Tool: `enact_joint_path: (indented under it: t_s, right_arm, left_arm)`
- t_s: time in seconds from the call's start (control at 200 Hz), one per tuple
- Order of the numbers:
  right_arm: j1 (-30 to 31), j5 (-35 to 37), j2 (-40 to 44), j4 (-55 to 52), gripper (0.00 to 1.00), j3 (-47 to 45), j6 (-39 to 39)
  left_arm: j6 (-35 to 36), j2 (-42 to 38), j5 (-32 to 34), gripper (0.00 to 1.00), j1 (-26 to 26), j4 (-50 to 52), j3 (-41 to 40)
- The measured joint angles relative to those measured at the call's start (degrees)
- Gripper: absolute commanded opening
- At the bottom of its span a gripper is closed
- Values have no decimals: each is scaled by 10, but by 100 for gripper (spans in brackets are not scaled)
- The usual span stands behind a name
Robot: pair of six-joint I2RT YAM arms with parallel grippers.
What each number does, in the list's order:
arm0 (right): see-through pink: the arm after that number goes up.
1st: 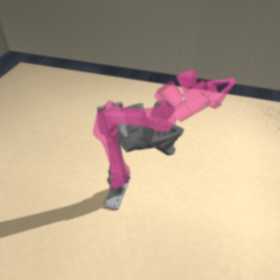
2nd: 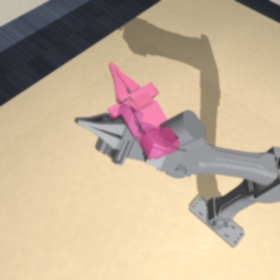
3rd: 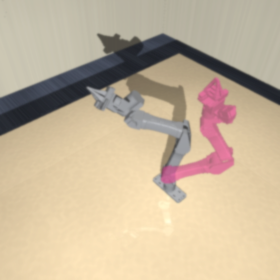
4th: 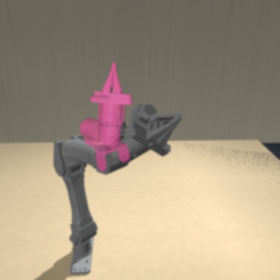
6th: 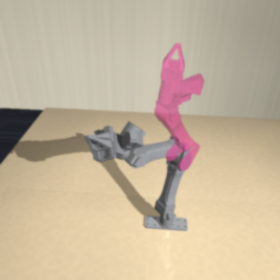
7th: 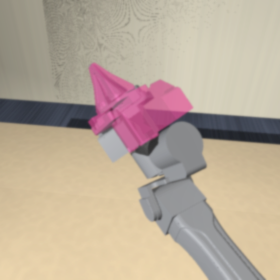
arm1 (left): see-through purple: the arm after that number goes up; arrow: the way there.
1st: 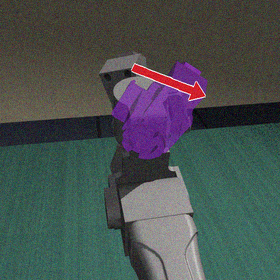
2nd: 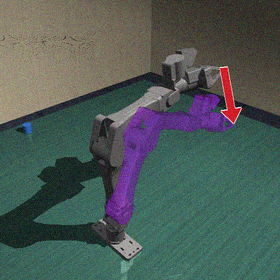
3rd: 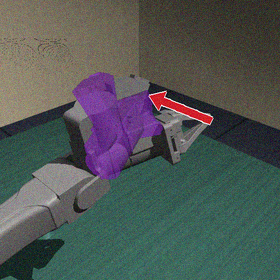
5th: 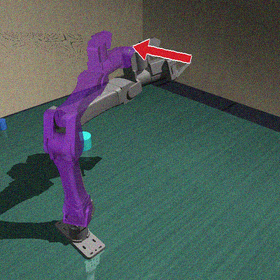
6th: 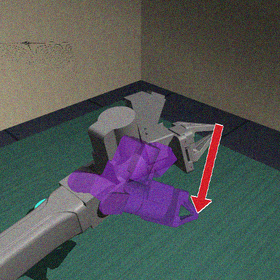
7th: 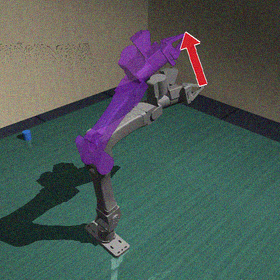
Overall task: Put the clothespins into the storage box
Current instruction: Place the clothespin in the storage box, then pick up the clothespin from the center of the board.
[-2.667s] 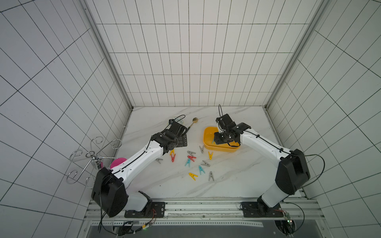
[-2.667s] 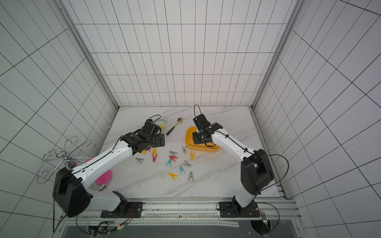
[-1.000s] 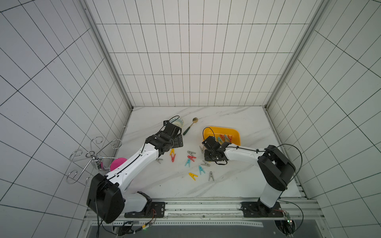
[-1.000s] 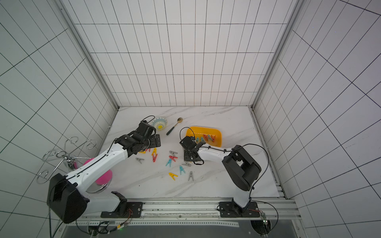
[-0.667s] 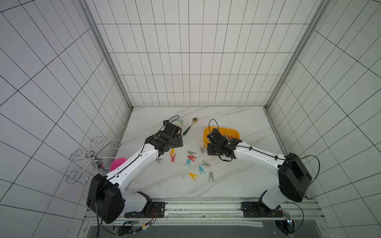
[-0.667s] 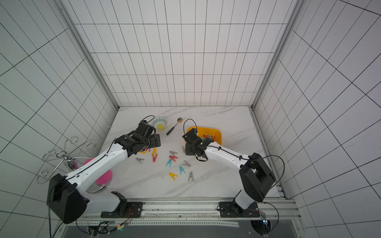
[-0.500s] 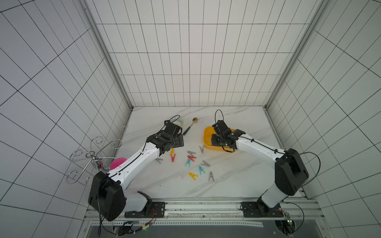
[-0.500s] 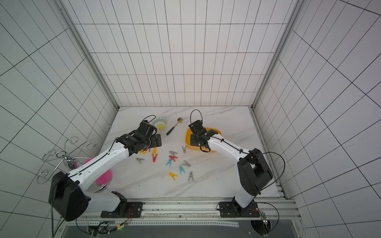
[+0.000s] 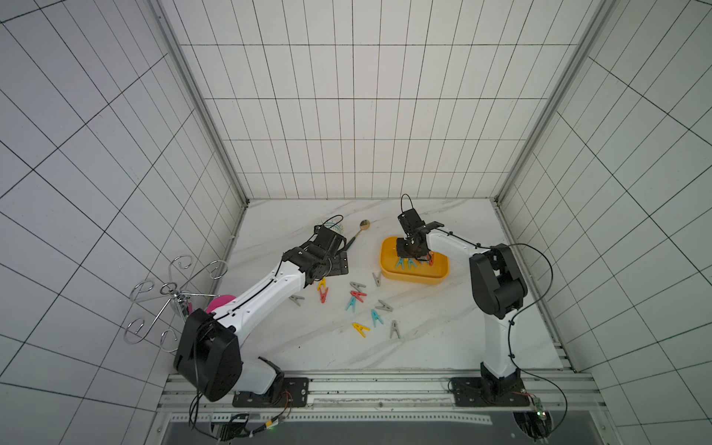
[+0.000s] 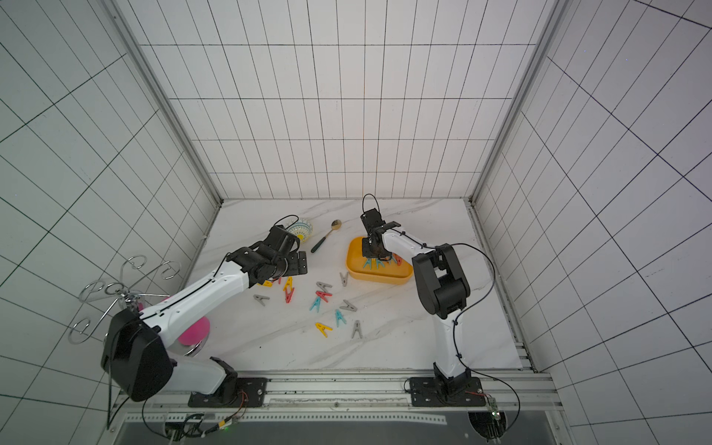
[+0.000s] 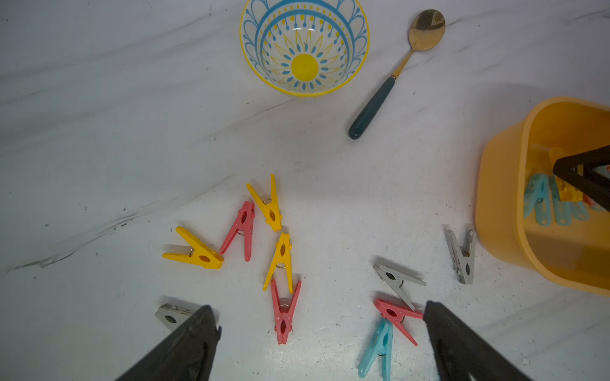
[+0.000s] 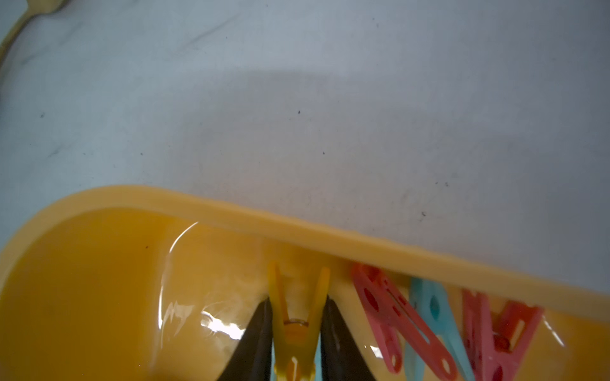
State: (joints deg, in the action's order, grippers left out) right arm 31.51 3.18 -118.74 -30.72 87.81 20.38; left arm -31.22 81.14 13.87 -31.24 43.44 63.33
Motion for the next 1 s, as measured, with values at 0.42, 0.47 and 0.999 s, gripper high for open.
enact_joint_path:
  t_s: [0.42, 0.47, 0.999]
  right_arm:
    - [-8, -10, 13, -26, 45, 8, -6]
    - [-8, -12, 34, -33, 46, 5, -7]
    - [174, -2, 307, -64, 46, -249, 53]
  left_arm:
    - [0, 6, 5, 99, -12, 1, 1]
    - [0, 6, 8, 99, -12, 1, 1]
    - [-9, -21, 15, 99, -5, 1, -11]
